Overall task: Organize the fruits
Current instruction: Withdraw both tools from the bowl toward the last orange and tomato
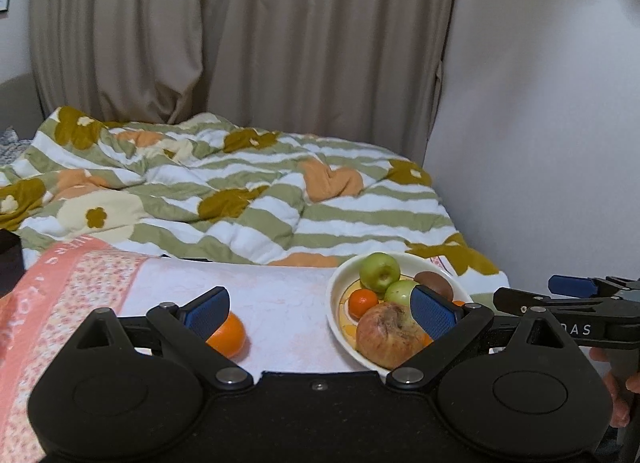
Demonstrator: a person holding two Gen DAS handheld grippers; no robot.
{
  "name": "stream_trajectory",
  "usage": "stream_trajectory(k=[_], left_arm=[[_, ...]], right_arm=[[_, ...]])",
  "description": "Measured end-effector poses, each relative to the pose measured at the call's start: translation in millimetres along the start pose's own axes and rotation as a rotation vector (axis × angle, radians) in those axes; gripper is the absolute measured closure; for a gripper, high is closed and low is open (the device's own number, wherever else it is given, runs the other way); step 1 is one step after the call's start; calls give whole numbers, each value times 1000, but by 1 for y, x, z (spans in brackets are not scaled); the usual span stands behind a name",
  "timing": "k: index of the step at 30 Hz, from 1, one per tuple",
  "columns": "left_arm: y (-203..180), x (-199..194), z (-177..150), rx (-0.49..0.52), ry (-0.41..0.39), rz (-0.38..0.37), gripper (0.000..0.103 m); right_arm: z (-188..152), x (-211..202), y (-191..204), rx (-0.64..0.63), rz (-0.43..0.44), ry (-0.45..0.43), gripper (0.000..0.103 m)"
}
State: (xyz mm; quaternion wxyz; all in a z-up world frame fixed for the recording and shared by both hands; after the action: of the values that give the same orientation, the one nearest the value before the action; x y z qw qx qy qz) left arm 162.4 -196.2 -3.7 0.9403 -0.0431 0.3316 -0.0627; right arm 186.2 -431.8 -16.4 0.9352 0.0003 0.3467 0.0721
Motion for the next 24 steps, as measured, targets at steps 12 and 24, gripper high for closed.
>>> stream_trajectory(k=[12,24], left_arm=[[54,-68,-18,5,-36,100,0],[135,-52,-21,106,21,26,0]], right_arm=[[-9,-57,59,-53,18,-39,0],[-28,-44,128,-7,-77,-12,0]])
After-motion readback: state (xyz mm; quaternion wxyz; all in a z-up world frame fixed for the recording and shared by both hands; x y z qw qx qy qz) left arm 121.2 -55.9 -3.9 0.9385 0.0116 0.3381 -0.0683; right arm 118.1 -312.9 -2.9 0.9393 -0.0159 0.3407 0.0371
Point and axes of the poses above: each gripper's, at about its wrist camera, not at the fingertips, and x roughly the way its jaws point, y to its left, z to its top, the point moved 4 cm from there along x, roughly the way its jaws point, and after that the axes turned 3 degrees about y, right-handed, at the moved point
